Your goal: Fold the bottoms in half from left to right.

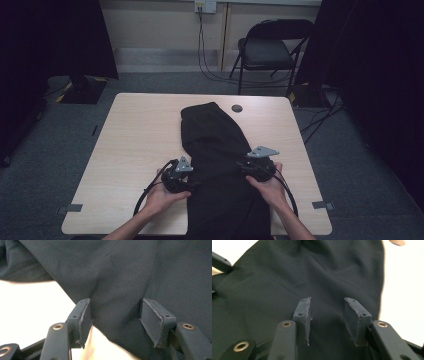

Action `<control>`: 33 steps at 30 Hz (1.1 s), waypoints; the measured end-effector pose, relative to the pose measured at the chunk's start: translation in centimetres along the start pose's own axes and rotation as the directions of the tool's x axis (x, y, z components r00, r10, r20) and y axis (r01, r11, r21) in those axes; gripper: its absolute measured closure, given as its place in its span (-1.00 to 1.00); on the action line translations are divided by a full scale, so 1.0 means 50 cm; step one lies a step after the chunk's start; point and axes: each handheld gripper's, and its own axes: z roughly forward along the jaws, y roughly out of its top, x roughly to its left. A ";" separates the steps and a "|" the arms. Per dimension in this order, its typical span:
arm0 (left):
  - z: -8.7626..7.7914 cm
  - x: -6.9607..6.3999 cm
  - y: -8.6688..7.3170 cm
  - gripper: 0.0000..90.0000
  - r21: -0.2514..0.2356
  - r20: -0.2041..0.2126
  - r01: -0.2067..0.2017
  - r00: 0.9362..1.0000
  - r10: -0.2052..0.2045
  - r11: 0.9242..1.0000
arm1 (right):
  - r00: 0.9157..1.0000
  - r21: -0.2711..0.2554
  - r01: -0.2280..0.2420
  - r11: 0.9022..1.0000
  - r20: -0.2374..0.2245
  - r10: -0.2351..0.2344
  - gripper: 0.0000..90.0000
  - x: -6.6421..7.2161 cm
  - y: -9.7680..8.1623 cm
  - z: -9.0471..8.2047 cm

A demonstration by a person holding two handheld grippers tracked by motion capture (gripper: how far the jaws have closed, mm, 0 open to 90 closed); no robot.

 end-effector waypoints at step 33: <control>-0.029 0.042 0.023 0.00 -0.097 0.069 0.118 0.991 -0.112 0.988 | 0.964 0.061 0.120 0.991 -0.244 -0.102 0.14 0.161 -0.099 -0.060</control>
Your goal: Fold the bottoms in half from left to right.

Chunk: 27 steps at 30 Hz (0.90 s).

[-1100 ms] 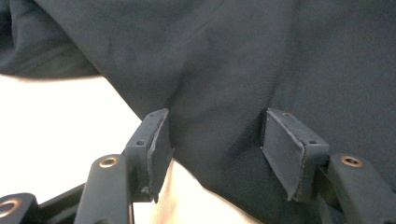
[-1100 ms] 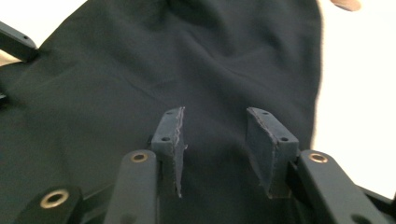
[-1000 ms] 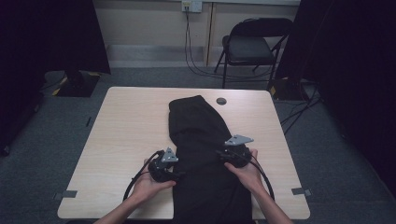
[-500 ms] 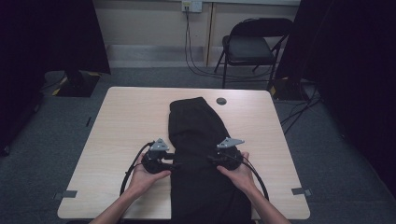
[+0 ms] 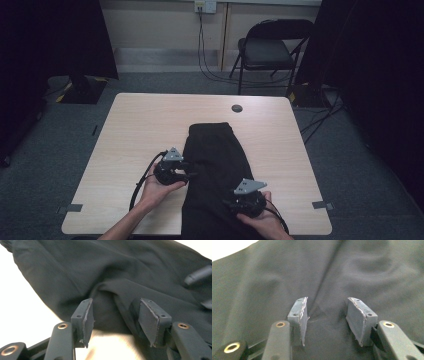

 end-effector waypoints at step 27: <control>-0.021 -0.005 0.013 0.16 0.008 0.066 -0.044 0.997 0.043 0.999 | 0.957 -0.150 -0.216 0.965 0.165 0.240 0.17 -0.279 0.197 0.110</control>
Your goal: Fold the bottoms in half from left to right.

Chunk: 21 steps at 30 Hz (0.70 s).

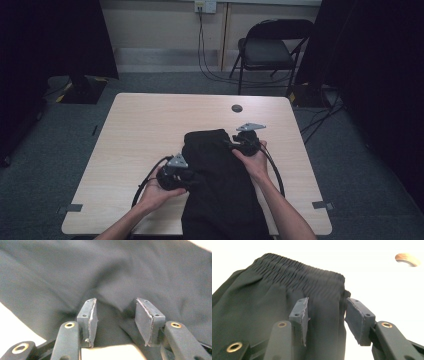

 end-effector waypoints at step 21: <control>0.070 0.135 0.019 -0.28 -0.001 -0.159 0.184 0.970 -0.182 0.983 | 1.000 0.098 0.027 0.995 -0.004 -0.027 0.21 -0.012 -0.028 0.074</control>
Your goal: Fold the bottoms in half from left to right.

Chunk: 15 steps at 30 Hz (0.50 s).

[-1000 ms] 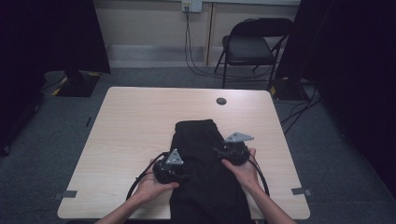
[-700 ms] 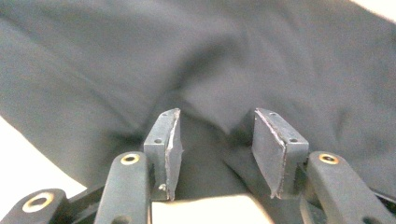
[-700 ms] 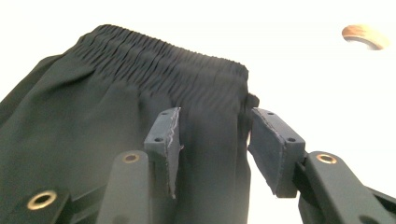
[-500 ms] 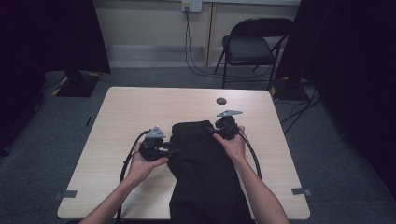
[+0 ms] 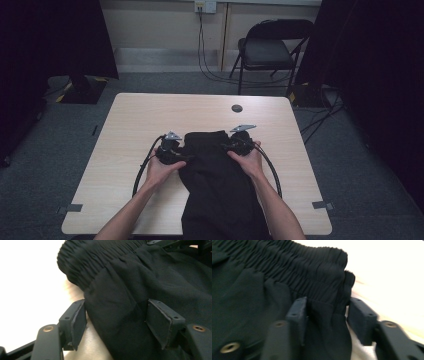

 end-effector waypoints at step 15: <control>0.011 0.011 -0.017 0.90 -0.046 -0.023 0.009 1.000 -0.010 0.999 | 0.999 -0.020 0.012 1.000 -0.031 -0.012 0.81 0.009 0.001 -0.037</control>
